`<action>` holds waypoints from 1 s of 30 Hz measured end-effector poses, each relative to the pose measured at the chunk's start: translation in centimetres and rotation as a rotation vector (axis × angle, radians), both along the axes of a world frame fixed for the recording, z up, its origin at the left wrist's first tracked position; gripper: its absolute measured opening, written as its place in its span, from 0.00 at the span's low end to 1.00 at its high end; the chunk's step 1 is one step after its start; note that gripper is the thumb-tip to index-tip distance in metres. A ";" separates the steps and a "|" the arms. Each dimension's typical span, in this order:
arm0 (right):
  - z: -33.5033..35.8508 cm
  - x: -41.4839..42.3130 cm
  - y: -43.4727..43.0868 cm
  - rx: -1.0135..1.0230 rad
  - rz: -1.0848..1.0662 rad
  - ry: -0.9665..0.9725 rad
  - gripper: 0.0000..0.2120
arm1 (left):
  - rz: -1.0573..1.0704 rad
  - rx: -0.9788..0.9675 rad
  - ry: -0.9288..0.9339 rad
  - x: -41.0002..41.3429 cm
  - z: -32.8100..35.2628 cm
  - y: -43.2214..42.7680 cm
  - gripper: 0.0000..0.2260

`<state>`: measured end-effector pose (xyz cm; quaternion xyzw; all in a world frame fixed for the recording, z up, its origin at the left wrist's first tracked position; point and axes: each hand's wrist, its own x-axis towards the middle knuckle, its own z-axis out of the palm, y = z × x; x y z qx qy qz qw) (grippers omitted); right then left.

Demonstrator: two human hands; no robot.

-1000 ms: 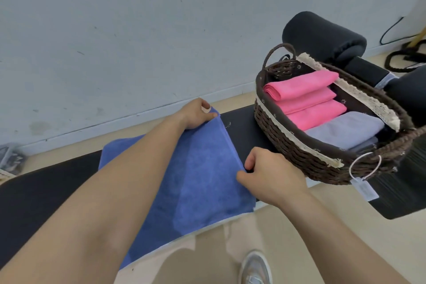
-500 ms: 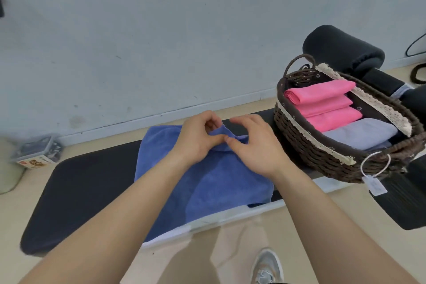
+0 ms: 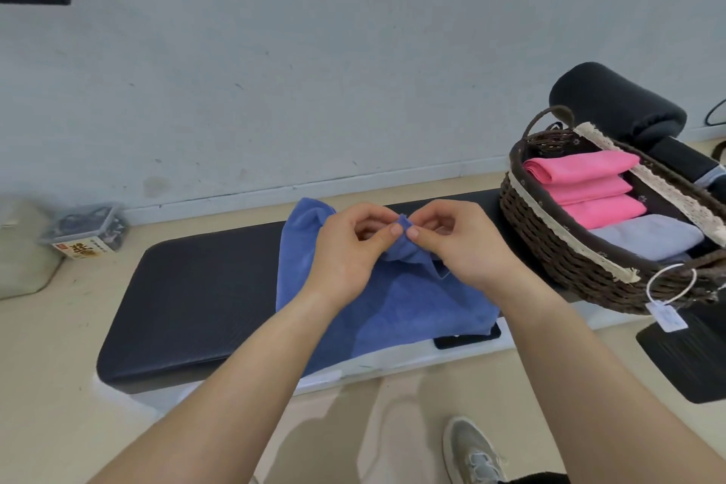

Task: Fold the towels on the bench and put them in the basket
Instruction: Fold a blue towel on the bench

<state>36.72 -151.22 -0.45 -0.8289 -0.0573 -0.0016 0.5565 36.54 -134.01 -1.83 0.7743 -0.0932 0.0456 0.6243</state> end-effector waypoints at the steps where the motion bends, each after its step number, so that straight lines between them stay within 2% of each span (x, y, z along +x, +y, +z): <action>1: 0.1 -0.1 0.0 0.014 0.004 0.007 0.01 | 0.004 -0.021 -0.002 0.1 0.1 -0.1 0.03; 13: 0.2 1.0 -0.6 0.083 0.071 -0.013 0.05 | -0.036 -0.039 -0.012 1.7 0.1 -0.4 0.03; 16: -0.1 1.4 -1.0 0.067 0.097 -0.022 0.04 | -0.057 0.023 -0.033 2.2 -0.1 -0.5 0.05; 19: -0.4 1.5 -1.8 0.036 0.141 -0.019 0.03 | -0.176 0.261 -0.045 3.3 -0.7 0.5 0.10; 22: -0.9 1.5 -2.8 -0.010 0.153 -0.010 0.04 | -0.197 0.761 -0.163 4.7 -1.9 2.6 0.09; 23: -1.1 1.5 -3.2 -0.041 0.140 -0.014 0.04 | -0.175 0.868 -0.188 5.1 -2.1 3.4 0.08; 28: -2.1 1.3 -5.3 -0.352 -0.044 -0.066 0.05 | -0.037 1.206 -0.182 5.8 -1.7 7.8 0.06; 30: -2.2 1.3 -5.9 -0.409 -0.093 -0.069 0.04 | 0.025 1.290 -0.162 5.4 -1.3 9.8 0.04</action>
